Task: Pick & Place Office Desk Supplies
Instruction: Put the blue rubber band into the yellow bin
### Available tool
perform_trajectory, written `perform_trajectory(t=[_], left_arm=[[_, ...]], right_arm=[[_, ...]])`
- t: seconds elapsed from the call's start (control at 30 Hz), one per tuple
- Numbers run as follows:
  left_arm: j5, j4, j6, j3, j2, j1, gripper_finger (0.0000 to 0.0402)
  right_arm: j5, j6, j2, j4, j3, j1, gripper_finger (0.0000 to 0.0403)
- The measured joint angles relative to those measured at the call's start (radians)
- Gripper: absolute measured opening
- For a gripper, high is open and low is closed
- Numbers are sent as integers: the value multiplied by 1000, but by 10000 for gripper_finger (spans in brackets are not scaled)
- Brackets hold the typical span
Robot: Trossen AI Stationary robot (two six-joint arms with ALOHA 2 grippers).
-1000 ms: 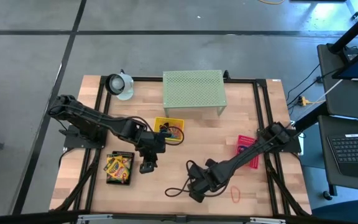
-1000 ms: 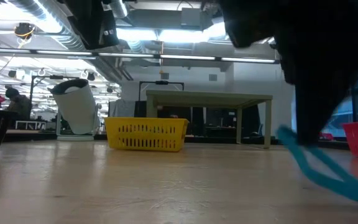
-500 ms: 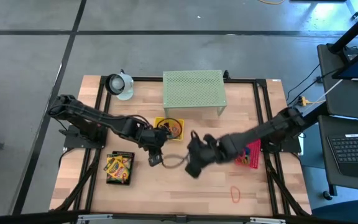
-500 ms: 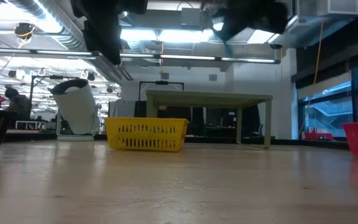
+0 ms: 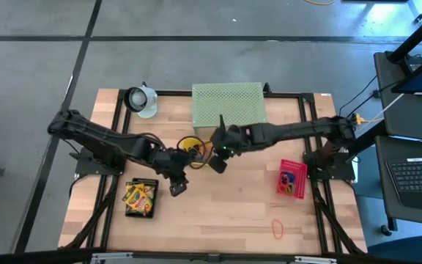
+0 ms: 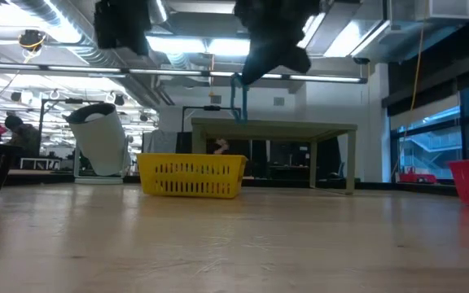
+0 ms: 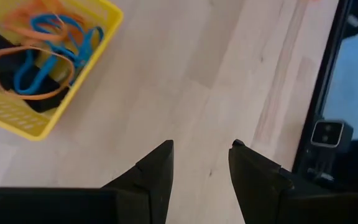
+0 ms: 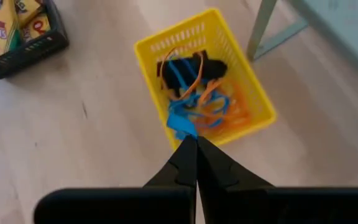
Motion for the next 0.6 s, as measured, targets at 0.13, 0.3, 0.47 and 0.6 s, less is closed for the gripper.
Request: perform_trajectory(t=[0.13, 0.3, 0.47, 0.6], left_arm=[[-69, -1, -22, 0, -40, -20, 148], [-102, -2, -21, 0, -65, -26, 148], [-115, -22, -21, 0, -69, -18, 148], [-112, -30, -21, 0, -71, -17, 148]], right_arm=[[-34, -77, 13, 20, 0, -67, 0], [-65, -142, 47, 112, 0, -113, 0], [-118, -150, 109, 236, 1, -138, 0], [-117, -152, 133, 233, 1, -138, 0]])
